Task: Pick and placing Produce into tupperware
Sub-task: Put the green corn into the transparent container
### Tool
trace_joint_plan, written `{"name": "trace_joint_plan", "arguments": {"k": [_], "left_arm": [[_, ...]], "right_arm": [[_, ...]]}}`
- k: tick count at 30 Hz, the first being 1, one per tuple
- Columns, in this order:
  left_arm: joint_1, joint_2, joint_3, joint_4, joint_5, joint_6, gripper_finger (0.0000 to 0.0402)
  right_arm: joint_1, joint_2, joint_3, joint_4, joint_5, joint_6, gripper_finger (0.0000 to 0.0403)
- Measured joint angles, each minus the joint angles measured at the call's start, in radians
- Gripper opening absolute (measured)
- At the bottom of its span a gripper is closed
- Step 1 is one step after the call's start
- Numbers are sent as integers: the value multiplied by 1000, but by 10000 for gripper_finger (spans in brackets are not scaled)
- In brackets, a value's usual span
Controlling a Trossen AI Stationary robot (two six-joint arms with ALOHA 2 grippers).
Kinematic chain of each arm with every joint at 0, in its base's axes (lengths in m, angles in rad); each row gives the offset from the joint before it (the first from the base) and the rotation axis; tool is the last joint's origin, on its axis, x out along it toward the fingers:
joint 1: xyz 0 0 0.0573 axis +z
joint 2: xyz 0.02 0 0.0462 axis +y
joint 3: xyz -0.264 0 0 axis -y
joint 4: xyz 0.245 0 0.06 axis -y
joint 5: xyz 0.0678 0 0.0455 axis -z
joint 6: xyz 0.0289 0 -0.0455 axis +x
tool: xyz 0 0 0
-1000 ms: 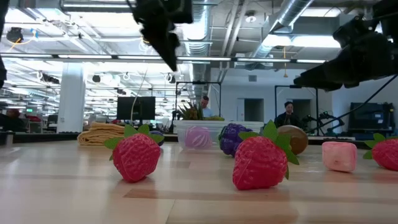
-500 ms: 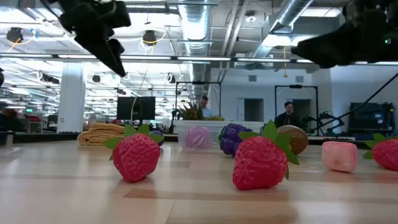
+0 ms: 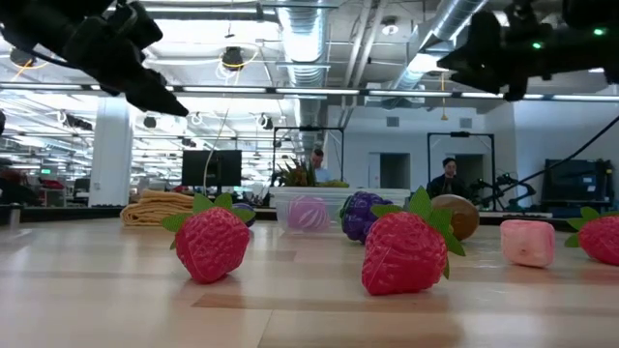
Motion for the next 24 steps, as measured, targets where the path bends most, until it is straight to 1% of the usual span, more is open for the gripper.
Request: {"name": "trace_joint_plan", "arguments": {"k": [4, 7, 9, 16, 24], "left_arm": [[0, -7, -29, 72, -33, -53, 284], [0, 10, -31, 104, -72, -109, 284], [0, 26, -31, 122, -85, -140, 283], [0, 112, -31, 197, -96, -192, 284], [0, 285, -31, 289, -97, -179, 283]], "right_arm": [[-75, 30, 72, -60, -81, -3, 260], [-126, 69, 138, -129, -104, -4, 260], [-159, 103, 191, -206, -109, 9, 260], [-275, 250, 385, -594, -115, 194, 260], [-410, 411, 517, -869, -116, 334, 260]]}}
